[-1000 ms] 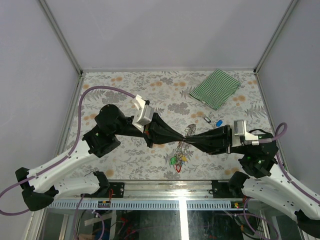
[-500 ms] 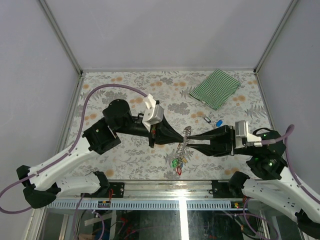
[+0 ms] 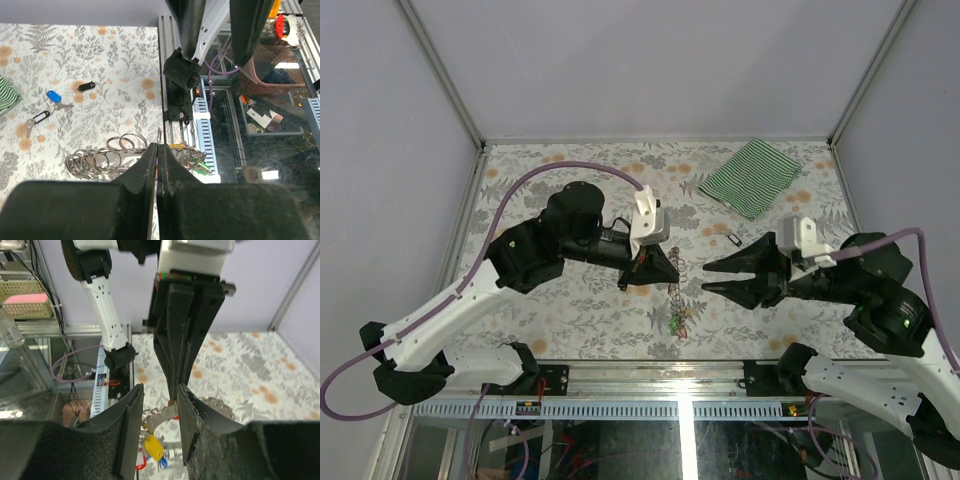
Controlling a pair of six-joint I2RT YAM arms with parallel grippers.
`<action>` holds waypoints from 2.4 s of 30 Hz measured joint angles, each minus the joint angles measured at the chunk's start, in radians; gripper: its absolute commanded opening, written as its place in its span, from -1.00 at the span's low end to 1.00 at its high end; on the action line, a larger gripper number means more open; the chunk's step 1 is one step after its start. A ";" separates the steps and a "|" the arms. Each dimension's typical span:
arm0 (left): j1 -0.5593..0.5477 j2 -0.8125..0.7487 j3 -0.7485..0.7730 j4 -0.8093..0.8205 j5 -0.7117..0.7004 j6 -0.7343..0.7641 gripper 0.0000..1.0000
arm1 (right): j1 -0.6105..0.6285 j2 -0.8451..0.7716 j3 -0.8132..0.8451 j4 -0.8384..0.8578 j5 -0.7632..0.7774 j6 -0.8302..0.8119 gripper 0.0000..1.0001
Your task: Put the keys on the keyring
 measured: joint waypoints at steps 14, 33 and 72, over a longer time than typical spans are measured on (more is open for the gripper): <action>-0.013 0.062 0.122 -0.306 -0.106 0.111 -1.00 | 0.000 0.188 0.029 -0.192 -0.044 0.048 -0.22; -0.026 0.089 0.169 -0.345 -0.112 0.151 -1.00 | 0.000 0.222 -0.021 -0.133 -0.058 0.054 -0.42; -0.033 -0.121 -0.026 -0.057 -0.083 0.047 -0.52 | 0.000 0.097 -0.101 0.000 -0.087 0.017 -1.00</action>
